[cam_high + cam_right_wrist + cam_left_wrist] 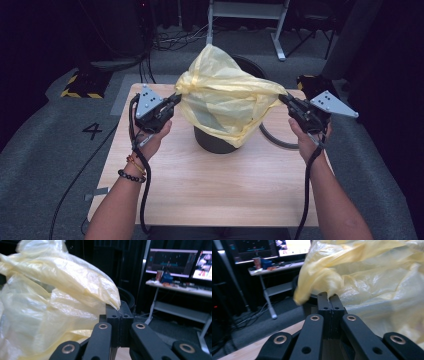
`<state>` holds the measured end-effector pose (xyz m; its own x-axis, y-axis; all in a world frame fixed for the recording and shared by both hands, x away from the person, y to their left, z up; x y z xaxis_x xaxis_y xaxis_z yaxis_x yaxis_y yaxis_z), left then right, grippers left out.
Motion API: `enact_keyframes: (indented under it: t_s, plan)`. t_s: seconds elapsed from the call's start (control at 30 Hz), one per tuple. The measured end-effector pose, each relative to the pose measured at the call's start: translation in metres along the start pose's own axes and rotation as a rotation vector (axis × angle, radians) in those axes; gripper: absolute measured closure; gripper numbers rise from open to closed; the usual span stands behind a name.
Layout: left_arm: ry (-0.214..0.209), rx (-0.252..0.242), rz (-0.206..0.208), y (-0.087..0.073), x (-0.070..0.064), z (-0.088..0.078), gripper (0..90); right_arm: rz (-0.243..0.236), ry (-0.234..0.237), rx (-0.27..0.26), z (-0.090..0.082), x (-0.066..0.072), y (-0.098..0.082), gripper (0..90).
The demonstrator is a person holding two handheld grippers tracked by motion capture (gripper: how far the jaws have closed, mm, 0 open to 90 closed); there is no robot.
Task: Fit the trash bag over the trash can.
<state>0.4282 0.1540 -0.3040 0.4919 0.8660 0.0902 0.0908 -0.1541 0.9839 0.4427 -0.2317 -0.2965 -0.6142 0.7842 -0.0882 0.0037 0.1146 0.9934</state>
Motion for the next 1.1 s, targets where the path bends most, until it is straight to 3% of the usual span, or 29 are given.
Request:
enact_keyframes:
  t_s: [0.07, 0.13, 0.27, 0.43, 0.53, 0.7, 1.1]
  plan:
    - [0.006, 0.013, -0.013, 0.0, 0.005, 0.003, 89.9, 0.016, -0.011, 0.026, 0.006, -0.004, -0.001, 90.0]
    - [0.033, 0.024, 0.011, 0.0, 0.012, 0.007, 89.9, 0.058, -0.007, 0.05, 0.013, -0.011, -0.003, 90.0]
    - [0.043, 0.048, -0.028, -0.005, 0.025, 0.016, 89.9, 0.117, -0.023, 0.101, 0.024, -0.026, -0.01, 90.0]
    - [0.04, 0.113, -0.056, -0.016, 0.037, 0.03, 89.9, 0.163, -0.007, 0.162, 0.037, -0.04, -0.02, 89.9]
    - [0.028, 0.165, -0.063, -0.026, 0.04, 0.042, 89.9, 0.173, 0.007, 0.191, 0.043, -0.041, -0.025, 89.9]
    - [-0.008, 0.209, -0.072, -0.04, 0.039, 0.057, 89.8, 0.175, 0.022, 0.21, 0.049, -0.04, -0.033, 89.8]
    - [-0.02, 0.328, 0.01, -0.062, 0.023, 0.083, 89.7, 0.186, 0.048, 0.272, 0.057, -0.038, -0.061, 87.7]
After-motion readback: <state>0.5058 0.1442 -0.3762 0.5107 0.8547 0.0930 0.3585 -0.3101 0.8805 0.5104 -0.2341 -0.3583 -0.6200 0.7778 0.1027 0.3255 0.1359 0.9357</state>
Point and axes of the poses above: each handheld gripper's, and its own axes: z roughly forward along the jaws, y roughly out of its top, x roughly to its left, the point moved 3 cm from there along z, roughly forward along the jaws, and after that the axes turned 4 degrees about y, right-handed, at the moved point
